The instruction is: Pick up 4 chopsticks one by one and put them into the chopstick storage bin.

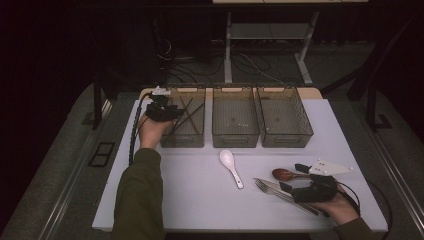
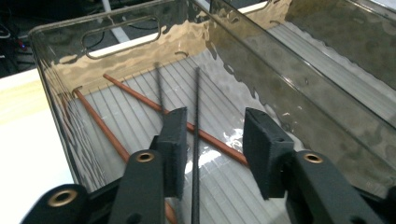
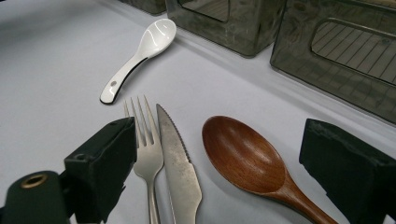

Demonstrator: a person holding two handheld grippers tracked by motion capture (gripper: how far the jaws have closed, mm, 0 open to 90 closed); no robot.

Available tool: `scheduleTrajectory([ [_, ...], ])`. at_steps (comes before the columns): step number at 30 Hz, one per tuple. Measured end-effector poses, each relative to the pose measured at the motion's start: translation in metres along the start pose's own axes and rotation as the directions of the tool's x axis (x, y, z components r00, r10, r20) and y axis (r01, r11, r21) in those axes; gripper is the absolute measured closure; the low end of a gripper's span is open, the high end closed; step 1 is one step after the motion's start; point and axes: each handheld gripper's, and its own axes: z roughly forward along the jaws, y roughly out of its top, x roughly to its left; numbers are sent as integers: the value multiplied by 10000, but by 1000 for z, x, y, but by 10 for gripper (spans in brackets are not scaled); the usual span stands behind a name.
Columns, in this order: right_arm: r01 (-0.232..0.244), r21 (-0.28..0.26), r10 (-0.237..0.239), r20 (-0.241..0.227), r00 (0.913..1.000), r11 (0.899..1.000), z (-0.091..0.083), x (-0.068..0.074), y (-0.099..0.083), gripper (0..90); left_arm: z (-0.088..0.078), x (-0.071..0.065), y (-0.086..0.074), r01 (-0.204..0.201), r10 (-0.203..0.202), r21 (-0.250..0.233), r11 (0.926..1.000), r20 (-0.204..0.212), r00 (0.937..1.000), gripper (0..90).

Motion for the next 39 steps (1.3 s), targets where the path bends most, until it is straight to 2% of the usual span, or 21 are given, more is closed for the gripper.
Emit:
scheduleTrajectory([
  [4, -3, 11, 3, 7, 10000, 10000, 0, 0, 0, 114, -2, -2, 1, -49, 50, -110, 9999, 80, 10000, 520],
  [9, 17, 26, -17, 26, 10000, 10000, 0, 0, 0, 114, -7, -7, 3, -98, 101, -63, 9999, 465, 9989, 445],
  [12, 11, 11, -11, 41, 10000, 10000, 0, 0, 0, 114, -11, -11, 4, -399, 404, -100, 9992, 590, 9974, 422],
  [16, 14, 32, -14, 50, 10000, 10000, 1, 0, 0, 114, -15, -18, 5, -548, 552, -78, 9985, 888, 9945, 372],
  [23, -11, 33, 11, 64, 10000, 10000, 0, 0, 0, 114, -28, -31, 6, -904, 959, -523, 9945, 1157, 9886, 322],
  [25, -14, 13, 14, 66, 10000, 10000, 0, 0, 0, 114, -34, -37, 4, -917, 998, -723, 9932, 1190, 9879, 315],
  [31, 5, 61, -5, 50, 10000, 10000, 0, 0, 0, 114, -49, -52, -6, -1129, 1255, -934, 9892, 1433, 9817, 269],
  [34, 18, 42, -18, 72, 10000, 10000, 0, 1, 0, 114, -54, -58, -14, -1219, 1344, -826, 9891, 1683, 9765, 235],
  [39, -8, 54, 8, 82, 10000, 10000, 0, 0, 0, 114, -59, -71, -30, -1415, 1549, -846, 9863, 1816, 9711, 175],
])
